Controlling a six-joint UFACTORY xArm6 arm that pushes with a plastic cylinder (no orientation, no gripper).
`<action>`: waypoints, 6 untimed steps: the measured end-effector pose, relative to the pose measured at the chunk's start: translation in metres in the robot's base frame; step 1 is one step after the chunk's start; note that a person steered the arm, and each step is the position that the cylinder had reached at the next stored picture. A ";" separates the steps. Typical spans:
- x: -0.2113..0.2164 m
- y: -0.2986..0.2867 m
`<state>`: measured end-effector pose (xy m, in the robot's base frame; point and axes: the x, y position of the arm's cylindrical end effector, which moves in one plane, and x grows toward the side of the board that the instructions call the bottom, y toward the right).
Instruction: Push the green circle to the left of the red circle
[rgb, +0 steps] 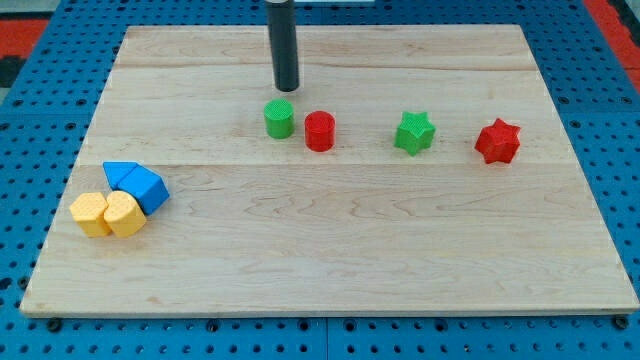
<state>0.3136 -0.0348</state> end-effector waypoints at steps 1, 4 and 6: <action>0.011 -0.005; 0.056 -0.035; 0.076 -0.096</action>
